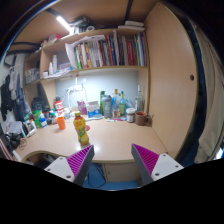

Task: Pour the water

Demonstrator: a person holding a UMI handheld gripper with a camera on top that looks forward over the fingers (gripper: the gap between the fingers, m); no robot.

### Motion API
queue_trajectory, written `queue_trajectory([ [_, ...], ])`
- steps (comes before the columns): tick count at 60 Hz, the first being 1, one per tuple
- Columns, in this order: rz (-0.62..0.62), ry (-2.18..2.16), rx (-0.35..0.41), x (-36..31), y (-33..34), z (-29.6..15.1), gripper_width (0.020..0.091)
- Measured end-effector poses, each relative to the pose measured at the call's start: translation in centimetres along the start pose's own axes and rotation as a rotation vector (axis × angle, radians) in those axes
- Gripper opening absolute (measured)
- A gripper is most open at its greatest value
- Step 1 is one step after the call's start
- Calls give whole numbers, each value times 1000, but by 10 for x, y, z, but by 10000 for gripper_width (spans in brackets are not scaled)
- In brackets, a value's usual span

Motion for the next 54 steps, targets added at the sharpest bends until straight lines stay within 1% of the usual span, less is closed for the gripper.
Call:
queue_trajectory([
  [3,25,5,-16,-6,-2,0,835],
  [10,79,6,-28,-31,-1,0,834],
  [11,78,9,-27,-7,8,2,834],
  [12,85,5,-28,-35,2,1,833],
  [21,79,18,-1,-77,-11,-1,835],
  [27,48,36,29,-107,-35,-1,835],
  [33,16,46,48,-138,-75,1,835],
  [39,-7,58,67,-162,-132,1,833],
  [51,-5,22,99,-179,-252,3,834],
  [54,1,6,90,-178,-276,4,834],
])
Point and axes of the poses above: the point between the fingertips, and its own axes, seen from behind it with the camera up: x to the right, z down, y backward, against the way the camera looks, the point moved 8 cm from there along y, backward, against the way the camera looks, and after that the axes turned 10 degrees about y, right-handed, at the moved point
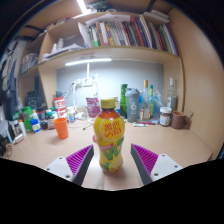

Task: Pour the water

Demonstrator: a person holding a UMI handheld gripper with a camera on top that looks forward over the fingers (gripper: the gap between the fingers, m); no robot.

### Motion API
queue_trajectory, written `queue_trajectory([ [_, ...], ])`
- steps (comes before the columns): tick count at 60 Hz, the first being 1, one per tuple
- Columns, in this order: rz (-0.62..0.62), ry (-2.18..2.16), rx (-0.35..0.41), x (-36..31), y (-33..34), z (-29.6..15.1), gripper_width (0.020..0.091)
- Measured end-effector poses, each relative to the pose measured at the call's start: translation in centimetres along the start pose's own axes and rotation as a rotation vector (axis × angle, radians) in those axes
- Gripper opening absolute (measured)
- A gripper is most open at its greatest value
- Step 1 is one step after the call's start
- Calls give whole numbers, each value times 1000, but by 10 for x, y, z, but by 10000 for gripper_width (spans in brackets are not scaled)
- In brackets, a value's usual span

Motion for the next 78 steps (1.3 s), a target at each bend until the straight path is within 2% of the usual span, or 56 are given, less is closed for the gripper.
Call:
queue_trajectory([
  [6,15,-20,21,1,-37,-1,837],
  [9,3,-18,22,-2,-52,-2,816],
  [13,-21,10,-10,-8,-67,7,477],
  [17,27,49,22,-6,-73,6,474],
  [19,40,39,26,-5,-76,5,434],
  [24,38,-9,-32,-8,-77,6,406],
  [25,36,-15,-47,-8,-77,5,373],
  [30,27,-36,-103,-5,-81,-8,322],
  [34,43,32,-85,3,-87,-39,324],
  [36,43,108,-77,8,-92,-60,302],
  [41,66,325,-27,6,-114,-117,302],
  [45,90,573,2,5,-135,-166,300],
  [52,166,1139,42,-26,-181,-221,299],
  [60,233,1805,119,-81,-235,-230,292],
  [67,274,2261,246,-119,-253,-232,300],
  [78,256,2470,281,-142,-259,-227,300],
])
Point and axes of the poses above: the point between the fingertips, and its own axes, seen from behind it with the camera up: x to the right, z down, y backward, against the way the camera looks, the point moved 8 cm from there along y, backward, against the way the camera looks, and after that the axes turned 10 degrees about y, right-handed, at the moved point
